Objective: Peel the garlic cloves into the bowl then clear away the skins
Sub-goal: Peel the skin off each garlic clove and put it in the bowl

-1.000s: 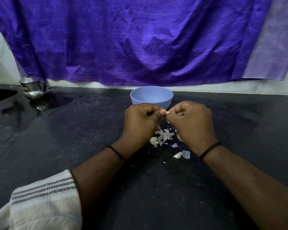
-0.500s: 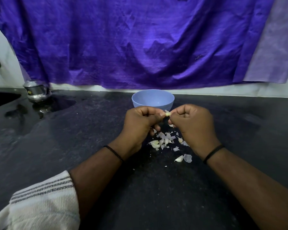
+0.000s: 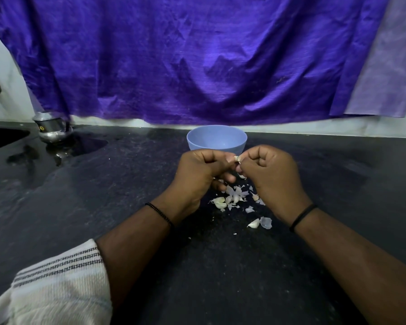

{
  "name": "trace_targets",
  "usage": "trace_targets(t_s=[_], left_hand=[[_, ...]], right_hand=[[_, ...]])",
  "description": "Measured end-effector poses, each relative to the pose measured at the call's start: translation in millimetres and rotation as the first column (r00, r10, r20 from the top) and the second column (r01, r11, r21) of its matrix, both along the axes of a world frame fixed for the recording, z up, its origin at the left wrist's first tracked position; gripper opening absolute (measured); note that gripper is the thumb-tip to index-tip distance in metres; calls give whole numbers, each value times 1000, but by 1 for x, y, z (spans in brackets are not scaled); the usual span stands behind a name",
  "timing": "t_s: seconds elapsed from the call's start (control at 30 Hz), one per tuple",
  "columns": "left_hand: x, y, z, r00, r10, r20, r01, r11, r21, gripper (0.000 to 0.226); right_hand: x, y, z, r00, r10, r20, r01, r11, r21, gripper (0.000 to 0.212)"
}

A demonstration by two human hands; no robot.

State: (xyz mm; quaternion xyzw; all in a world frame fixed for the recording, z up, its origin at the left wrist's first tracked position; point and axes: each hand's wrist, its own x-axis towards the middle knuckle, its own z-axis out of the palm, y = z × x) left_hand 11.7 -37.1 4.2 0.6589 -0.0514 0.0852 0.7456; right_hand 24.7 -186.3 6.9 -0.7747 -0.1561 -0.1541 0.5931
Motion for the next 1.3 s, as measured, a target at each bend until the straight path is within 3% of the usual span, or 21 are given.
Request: trace_targets(t_s=[0.2, 0.3, 0.43, 0.63, 0.77, 1.03, 1.13, 1.23, 1.3], left_hand=[[-1, 0, 1, 1000, -2, 2, 2, 1000, 21, 14], [-1, 2, 3, 1000, -7, -3, 7, 1000, -6, 14], [0, 4, 4, 1000, 15, -21, -16, 998, -56, 15], [-1, 5, 4, 997, 75, -29, -77, 995, -67, 14], [0, 4, 2, 996, 87, -15, -87, 996, -34, 14], [-1, 0, 0, 999, 53, 3, -53, 997, 48, 21], [3, 5, 1, 985, 170, -6, -169, 983, 72, 27], [10, 10, -1, 937, 349, -10, -346, 932, 108, 22], [13, 10, -4, 922, 387, -10, -381, 912, 148, 18]], right_hand=[[0, -1, 5, 993, 86, -84, -73, 987, 144, 16], [2, -4, 5, 992, 52, -115, -36, 990, 134, 15], [5, -9, 5, 997, -14, -78, 16, 1000, 22, 17], [3, -12, -1, 984, -108, 142, 143, 952, -270, 16], [3, -9, 1, 963, -52, 263, 118, 963, -242, 10], [1, -8, 1, 973, -8, 229, 42, 988, -146, 3], [4, -8, 1, 977, -35, 211, 58, 993, -106, 3], [5, -7, 2, 986, -42, 164, 50, 998, -48, 6], [6, -6, 4, 988, -52, 143, 56, 998, -24, 7]])
